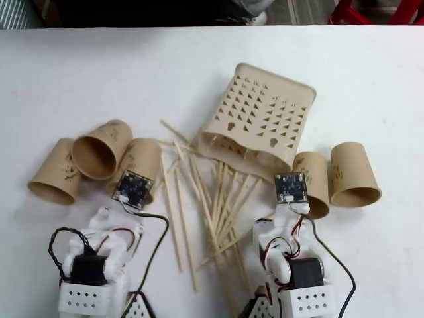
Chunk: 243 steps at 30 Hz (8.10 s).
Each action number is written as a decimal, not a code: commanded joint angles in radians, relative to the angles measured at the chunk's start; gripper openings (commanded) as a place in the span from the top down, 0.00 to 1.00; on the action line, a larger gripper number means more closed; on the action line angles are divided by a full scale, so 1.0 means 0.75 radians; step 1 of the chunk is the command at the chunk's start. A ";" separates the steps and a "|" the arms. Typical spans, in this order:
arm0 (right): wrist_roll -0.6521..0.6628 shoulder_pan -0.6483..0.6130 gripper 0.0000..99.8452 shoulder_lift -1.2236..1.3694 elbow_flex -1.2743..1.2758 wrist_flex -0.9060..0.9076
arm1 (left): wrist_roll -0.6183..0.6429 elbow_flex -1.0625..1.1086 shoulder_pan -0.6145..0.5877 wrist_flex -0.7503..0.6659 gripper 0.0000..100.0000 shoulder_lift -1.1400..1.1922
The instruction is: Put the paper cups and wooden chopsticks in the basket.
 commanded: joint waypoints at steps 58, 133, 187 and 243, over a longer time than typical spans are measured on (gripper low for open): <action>0.781 0.042 0.64 1.310 -1.215 -0.277 | 0.002 -0.006 -0.003 0.008 0.98 0.005; 0.681 0.210 0.74 1.983 -2.250 -0.334 | 0.004 -0.006 -0.001 0.008 0.98 0.005; 0.957 -0.193 0.98 3.360 -3.998 0.594 | 0.002 -0.006 -0.001 0.008 0.98 0.005; 1.215 -0.238 0.98 2.732 -2.999 0.580 | 0.002 -0.006 -0.003 0.008 0.98 0.005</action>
